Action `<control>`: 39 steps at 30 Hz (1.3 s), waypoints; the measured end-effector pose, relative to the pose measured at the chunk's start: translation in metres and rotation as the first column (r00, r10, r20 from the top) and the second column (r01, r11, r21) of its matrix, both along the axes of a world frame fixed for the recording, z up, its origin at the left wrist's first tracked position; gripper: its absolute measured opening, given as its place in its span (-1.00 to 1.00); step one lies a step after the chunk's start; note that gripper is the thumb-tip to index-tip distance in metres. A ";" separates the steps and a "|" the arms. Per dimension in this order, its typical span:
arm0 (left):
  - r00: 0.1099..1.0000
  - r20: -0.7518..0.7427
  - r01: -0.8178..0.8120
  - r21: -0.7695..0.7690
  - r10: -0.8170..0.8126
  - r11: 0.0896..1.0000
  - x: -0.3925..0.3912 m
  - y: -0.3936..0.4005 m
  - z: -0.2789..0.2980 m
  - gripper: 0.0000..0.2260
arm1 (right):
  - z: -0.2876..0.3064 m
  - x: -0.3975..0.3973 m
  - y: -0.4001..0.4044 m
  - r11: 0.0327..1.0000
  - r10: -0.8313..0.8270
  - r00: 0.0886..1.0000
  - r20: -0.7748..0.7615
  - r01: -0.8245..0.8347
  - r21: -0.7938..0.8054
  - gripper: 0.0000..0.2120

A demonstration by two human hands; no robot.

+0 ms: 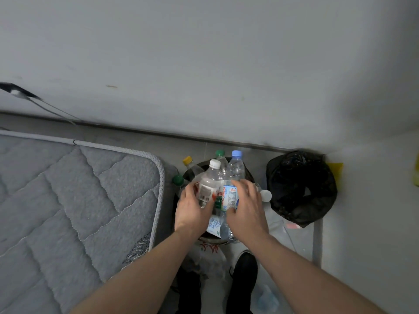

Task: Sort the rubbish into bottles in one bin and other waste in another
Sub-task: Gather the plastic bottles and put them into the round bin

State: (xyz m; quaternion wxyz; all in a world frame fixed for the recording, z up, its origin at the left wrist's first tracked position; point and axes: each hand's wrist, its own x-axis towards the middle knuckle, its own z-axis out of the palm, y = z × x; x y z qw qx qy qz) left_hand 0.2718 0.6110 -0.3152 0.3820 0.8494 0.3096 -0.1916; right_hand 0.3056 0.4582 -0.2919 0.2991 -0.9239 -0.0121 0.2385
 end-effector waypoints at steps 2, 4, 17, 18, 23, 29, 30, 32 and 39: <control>1.000 0.018 0.012 -0.003 -0.012 1.000 0.000 0.003 0.001 -0.46 | 0.000 0.001 -0.001 1.000 0.004 1.000 -0.007 -0.004 -0.005 -0.32; 0.999 0.035 0.037 -0.006 -0.036 0.999 0.002 0.004 0.003 -0.46 | -0.001 0.001 -0.003 1.000 0.000 1.000 -0.021 -0.001 -0.015 -0.33; 0.913 0.318 0.237 0.097 -0.256 0.967 0.051 0.035 0.060 -0.65 | 0.003 -0.004 -0.051 0.922 -0.365 0.924 0.111 0.342 0.185 -0.54; 0.882 0.355 0.266 0.163 -0.308 0.950 0.066 0.047 0.069 -0.68 | 0.000 0.003 -0.058 0.922 -0.371 0.922 0.114 0.350 0.164 -0.56; 0.850 0.092 0.407 0.510 -0.518 0.758 0.122 0.115 0.067 -0.61 | -0.040 0.071 -0.072 0.965 -0.261 0.965 -0.020 0.261 -0.021 -0.62; 0.900 -0.080 0.400 0.544 -0.428 0.738 0.094 0.129 0.028 -0.65 | -0.084 0.133 -0.065 0.962 -0.272 0.951 -0.149 0.266 -0.060 -0.63; 0.901 -0.048 0.381 0.563 -0.431 0.734 0.092 0.128 0.025 -0.69 | -0.095 0.138 -0.065 0.973 -0.225 0.959 -0.171 0.211 -0.094 -0.61; 0.895 -0.002 0.364 0.580 -0.446 0.728 0.092 0.130 0.018 -0.73 | -0.121 0.148 -0.062 0.985 -0.105 0.964 -0.243 0.068 -0.158 -0.57; 0.851 0.082 0.378 0.590 -0.519 0.714 0.098 0.133 0.000 -0.77 | -0.226 0.185 -0.060 0.939 0.131 0.909 -0.395 -0.242 -0.246 -0.52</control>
